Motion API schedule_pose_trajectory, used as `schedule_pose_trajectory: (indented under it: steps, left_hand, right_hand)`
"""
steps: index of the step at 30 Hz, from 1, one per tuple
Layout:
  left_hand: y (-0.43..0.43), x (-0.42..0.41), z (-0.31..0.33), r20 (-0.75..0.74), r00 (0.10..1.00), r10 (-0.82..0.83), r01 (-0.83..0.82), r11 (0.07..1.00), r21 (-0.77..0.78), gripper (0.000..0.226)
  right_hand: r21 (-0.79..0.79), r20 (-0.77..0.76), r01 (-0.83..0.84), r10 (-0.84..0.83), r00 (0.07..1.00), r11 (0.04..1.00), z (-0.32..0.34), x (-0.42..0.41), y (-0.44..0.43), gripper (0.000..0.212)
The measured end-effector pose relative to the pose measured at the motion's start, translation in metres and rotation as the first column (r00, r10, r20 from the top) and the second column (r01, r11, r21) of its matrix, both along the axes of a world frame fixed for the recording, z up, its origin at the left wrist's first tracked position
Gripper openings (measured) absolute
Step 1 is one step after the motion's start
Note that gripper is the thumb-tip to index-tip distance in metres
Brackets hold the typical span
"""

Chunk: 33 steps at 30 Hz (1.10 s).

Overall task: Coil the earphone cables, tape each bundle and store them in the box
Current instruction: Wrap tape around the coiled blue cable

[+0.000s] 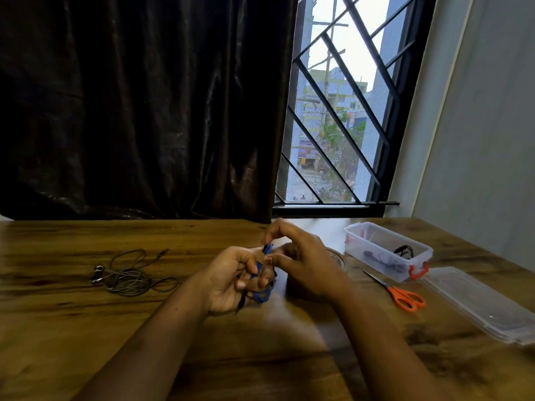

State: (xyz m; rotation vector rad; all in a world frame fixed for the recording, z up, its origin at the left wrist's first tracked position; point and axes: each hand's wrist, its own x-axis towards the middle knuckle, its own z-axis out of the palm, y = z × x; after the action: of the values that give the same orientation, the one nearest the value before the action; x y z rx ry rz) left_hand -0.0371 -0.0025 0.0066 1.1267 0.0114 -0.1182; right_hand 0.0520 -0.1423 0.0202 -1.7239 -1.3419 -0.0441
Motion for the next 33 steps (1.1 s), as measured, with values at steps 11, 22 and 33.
schedule_pose_trajectory:
  steps: [11,22,33]
  left_hand:
    - [-0.002,-0.002,0.003,-0.008,1.000,0.014,-0.014,0.999,-0.031,0.044]
    - [-0.005,-0.003,0.005,-0.072,0.995,0.070,-0.070,0.998,-0.004,0.030]
    - [-0.002,-0.010,0.011,-0.063,0.997,0.049,-0.046,0.998,0.043,0.023]
  right_hand:
    - [-0.086,0.103,0.030,-0.021,0.994,0.996,0.005,0.001,-0.003,0.030]
    - [-0.210,0.336,0.103,-0.027,0.941,0.972,0.003,-0.001,0.000,0.018]
    - [-0.132,0.467,0.138,-0.062,0.882,0.982,0.003,-0.005,0.001,0.021]
